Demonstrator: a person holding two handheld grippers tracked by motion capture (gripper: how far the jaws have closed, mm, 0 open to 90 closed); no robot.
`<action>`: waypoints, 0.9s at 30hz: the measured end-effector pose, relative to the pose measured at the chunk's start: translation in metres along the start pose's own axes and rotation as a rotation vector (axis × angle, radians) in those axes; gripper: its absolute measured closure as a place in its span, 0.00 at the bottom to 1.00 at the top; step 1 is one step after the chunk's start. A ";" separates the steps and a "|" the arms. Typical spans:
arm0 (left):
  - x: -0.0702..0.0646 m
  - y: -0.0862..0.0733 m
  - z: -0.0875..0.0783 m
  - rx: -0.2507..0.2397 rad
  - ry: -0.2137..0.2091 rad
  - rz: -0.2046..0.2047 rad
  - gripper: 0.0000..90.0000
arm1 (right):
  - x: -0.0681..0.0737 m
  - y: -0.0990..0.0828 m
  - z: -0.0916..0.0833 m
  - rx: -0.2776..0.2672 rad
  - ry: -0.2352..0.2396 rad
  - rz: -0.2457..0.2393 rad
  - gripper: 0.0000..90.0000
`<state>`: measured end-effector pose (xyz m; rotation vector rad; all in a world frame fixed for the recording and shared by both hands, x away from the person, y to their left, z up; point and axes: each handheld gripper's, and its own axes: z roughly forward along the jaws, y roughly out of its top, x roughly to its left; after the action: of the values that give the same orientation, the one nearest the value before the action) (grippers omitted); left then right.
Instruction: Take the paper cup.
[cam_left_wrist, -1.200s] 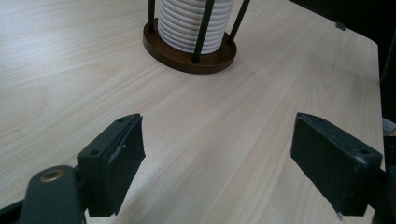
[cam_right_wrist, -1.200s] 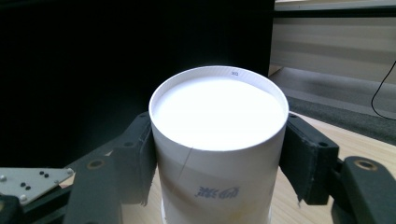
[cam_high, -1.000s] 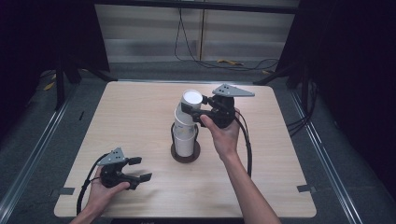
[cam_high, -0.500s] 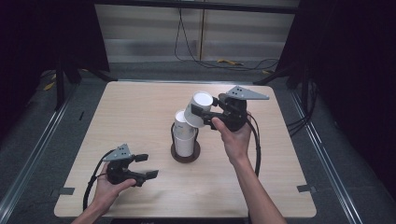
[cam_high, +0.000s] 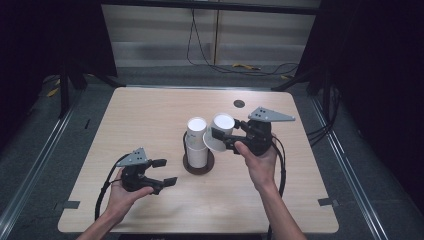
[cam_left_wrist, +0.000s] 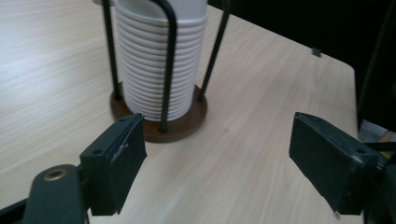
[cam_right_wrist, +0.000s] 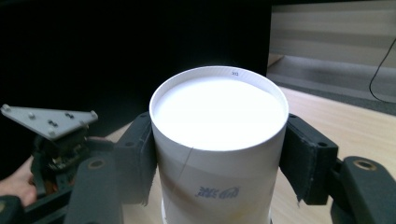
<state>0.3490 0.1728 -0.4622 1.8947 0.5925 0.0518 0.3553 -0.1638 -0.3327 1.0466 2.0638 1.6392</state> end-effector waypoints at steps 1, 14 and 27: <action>-0.001 0.001 0.001 0.007 0.003 0.008 0.21 | -0.001 -0.004 -0.001 0.006 -0.002 0.001 0.39; -0.008 0.006 0.018 -0.002 -0.048 -0.001 0.22 | 0.001 -0.043 -0.009 0.070 0.033 0.041 0.39; -0.013 0.024 0.028 -0.019 -0.066 0.049 0.21 | 0.009 -0.061 0.006 0.122 0.086 0.045 0.39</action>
<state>0.3555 0.1362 -0.4493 1.8847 0.4992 0.0262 0.3319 -0.1583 -0.3897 1.0869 2.2365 1.6233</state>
